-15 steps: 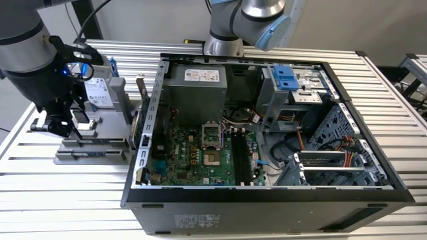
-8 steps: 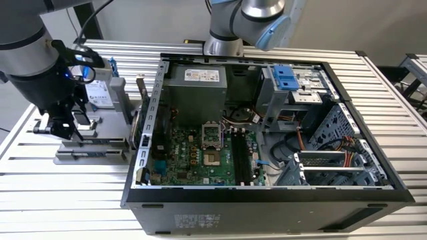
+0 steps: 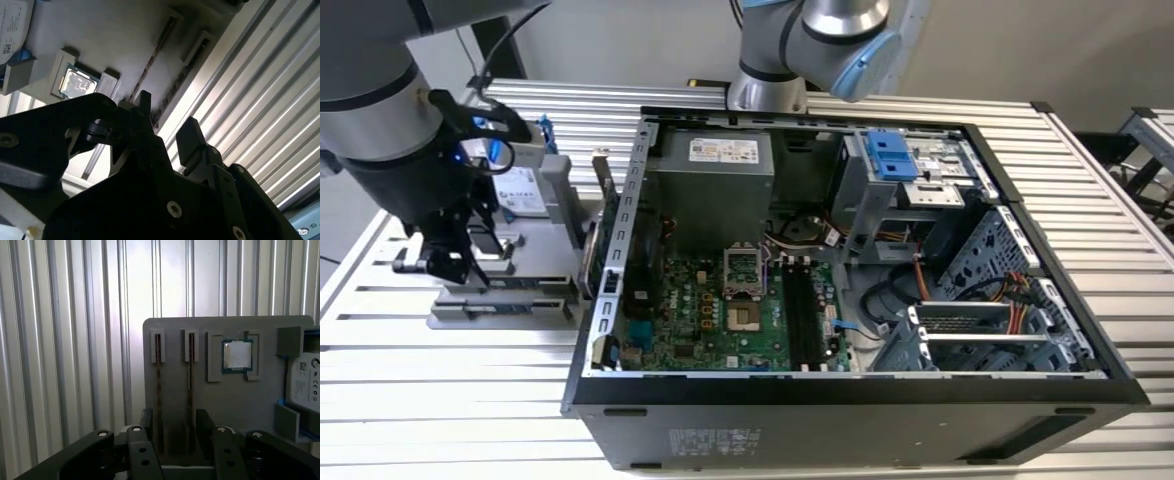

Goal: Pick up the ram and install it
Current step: 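Pick up the ram and move it above insertion slot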

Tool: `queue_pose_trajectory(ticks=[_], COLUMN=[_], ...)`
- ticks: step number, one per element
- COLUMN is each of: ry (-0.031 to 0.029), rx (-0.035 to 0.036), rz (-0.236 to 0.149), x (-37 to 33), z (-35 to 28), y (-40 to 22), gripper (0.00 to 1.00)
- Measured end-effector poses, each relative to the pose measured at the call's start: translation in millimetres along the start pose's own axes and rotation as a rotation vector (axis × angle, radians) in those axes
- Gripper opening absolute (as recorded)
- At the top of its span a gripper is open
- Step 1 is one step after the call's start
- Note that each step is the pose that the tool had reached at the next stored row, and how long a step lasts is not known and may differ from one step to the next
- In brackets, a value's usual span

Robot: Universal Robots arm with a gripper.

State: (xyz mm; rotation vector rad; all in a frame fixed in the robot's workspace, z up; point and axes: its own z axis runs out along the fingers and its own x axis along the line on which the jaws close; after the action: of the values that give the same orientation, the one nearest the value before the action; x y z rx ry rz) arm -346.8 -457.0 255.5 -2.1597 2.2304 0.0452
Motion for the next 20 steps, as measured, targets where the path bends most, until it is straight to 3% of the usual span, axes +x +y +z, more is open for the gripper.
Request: queue_pose_trajectory(ticks=[10,20], ry=[0.0021,0.0070], rx=[-0.0038,-0.0124], rz=[-0.027,-0.027], x=[1.1,9.4], z=[15.3,25.5], y=[-2.7,-3.0], gripper=[1.00,1.00])
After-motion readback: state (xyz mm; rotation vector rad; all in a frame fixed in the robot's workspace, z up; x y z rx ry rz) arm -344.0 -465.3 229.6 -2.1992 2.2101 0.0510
